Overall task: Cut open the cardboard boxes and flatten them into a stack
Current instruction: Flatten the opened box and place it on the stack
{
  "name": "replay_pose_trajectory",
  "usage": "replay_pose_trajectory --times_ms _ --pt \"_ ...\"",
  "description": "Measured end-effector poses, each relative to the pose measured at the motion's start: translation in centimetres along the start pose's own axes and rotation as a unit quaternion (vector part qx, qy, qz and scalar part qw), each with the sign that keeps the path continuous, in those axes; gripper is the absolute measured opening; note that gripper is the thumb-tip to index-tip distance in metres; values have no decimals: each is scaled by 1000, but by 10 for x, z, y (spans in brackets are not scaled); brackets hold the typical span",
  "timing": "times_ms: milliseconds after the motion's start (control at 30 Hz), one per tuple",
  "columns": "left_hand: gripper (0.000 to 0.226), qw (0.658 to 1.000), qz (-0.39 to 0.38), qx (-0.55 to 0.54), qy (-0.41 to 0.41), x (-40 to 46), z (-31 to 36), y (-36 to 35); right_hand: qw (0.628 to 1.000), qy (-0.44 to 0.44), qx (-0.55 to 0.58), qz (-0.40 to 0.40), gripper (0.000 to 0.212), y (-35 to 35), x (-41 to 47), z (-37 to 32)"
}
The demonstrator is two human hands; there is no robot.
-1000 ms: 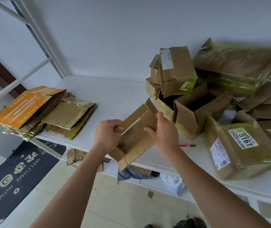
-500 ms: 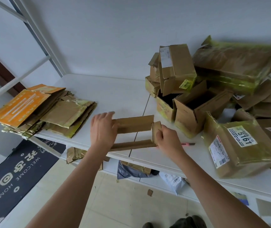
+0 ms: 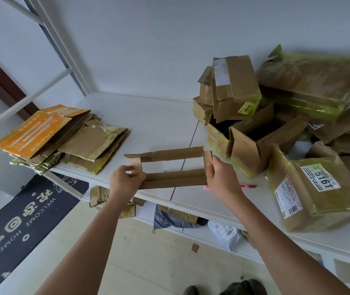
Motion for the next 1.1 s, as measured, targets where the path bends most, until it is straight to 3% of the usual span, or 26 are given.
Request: replay_pose_trajectory --times_ms 100,133,233,300,367,467,633,733,833,900,967,1033,1100 --pt "8 989 -8 -146 18 0 -9 8 999 23 -24 -10 31 2 2 -3" --pt "10 969 -20 -245 37 2 -18 9 999 35 -20 -11 35 2 4 -2" --pt "32 849 -124 -512 44 7 -39 11 994 91 -6 -60 59 -1 11 -1" --pt "44 791 -177 -585 36 1 -54 12 984 104 -72 -126 79 -11 16 2" --pt "49 776 -215 -592 45 -6 -75 8 969 104 -139 -176 83 -21 18 4" --pt "67 786 -229 -568 80 -9 -110 3 950 99 -174 -239 78 -39 16 8" --pt "53 800 -173 -551 161 -12 -134 -2 919 60 -245 -303 71 -63 15 7" --pt "21 861 -111 -459 187 -6 -140 -4 891 63 -322 -313 42 -73 14 -4" --pt "18 916 -67 -340 200 2 -140 -11 904 55 -310 -288 16 -78 18 -17" --pt "12 934 -44 -290 204 3 -135 -13 930 67 -280 -227 16 -81 26 -22" --pt "13 937 -32 -275 213 4 -133 -16 942 67 -266 -195 36 -93 31 -16" --pt "15 933 -32 -275 230 6 -137 -19 932 51 -271 -235 56 -112 30 -2" --pt "14 931 -27 -276 238 9 -141 -20 924 49 -275 -260 60 -127 28 11"
Point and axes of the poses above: each hand's wrist, its own x-axis towards the middle knuckle, its own y-axis out of the back of the hand, z = x × y, the point moved 5 cm from there along x, towards the middle knuckle, and after that the axes turned 11 degrees about -z, right-handed, at the moved point
